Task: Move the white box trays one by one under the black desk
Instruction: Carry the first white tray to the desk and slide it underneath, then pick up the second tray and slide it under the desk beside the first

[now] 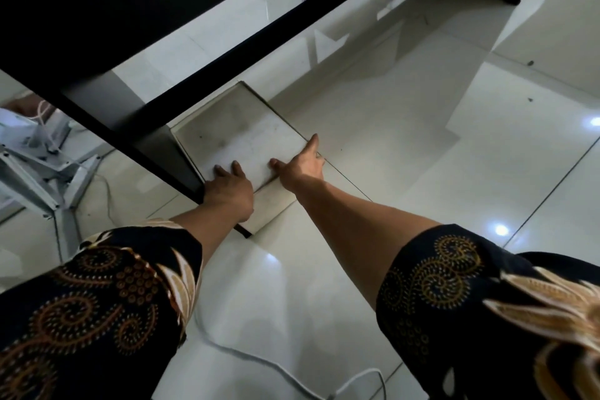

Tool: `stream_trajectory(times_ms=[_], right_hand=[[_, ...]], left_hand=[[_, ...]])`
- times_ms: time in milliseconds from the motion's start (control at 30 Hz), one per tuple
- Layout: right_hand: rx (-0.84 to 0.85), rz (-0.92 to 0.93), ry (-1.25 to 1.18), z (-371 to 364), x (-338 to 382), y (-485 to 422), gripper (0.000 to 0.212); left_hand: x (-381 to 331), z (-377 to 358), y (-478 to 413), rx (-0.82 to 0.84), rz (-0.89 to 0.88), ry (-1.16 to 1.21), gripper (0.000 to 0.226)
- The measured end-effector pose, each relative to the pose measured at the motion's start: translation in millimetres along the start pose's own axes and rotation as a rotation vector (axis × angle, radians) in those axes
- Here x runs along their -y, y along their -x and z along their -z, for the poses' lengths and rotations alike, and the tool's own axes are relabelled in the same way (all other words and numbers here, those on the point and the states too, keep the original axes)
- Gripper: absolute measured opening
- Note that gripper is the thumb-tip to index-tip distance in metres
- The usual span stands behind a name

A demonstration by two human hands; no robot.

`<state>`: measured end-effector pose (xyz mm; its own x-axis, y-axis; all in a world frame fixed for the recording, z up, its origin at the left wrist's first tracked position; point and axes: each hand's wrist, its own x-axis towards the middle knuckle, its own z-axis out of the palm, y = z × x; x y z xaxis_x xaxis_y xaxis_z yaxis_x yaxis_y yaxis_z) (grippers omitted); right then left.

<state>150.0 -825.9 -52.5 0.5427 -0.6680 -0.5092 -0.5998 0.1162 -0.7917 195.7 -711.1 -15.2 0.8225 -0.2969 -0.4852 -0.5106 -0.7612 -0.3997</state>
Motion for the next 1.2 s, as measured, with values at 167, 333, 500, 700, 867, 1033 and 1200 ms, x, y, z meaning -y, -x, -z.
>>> stream_trajectory(times_ms=[167,333,500,700,867,1033,1200], right_hand=[[0.015,0.011,0.027,-4,2,-4,0.104],[0.063,0.016,0.121,7,6,4,0.103],[0.052,-0.023,0.289,50,-5,33,0.104],[-0.104,-0.047,0.452,134,-8,85,0.098],[-0.160,-0.090,0.512,205,15,152,0.096],[-0.175,-0.092,0.577,259,64,237,0.095],[-0.156,-0.053,0.640,288,134,322,0.095]], left_hand=[[-4,-3,0,-0.022,0.025,-0.001,0.088],[-12,5,9,-0.025,0.033,0.099,0.082],[-31,28,44,-0.130,-0.128,0.217,0.067],[-68,67,106,-0.106,-0.276,0.240,0.069],[-76,117,177,-0.149,-0.367,0.212,0.069],[-51,172,262,-0.123,-0.414,0.248,0.072],[-1,227,342,-0.102,-0.386,0.321,0.072]])
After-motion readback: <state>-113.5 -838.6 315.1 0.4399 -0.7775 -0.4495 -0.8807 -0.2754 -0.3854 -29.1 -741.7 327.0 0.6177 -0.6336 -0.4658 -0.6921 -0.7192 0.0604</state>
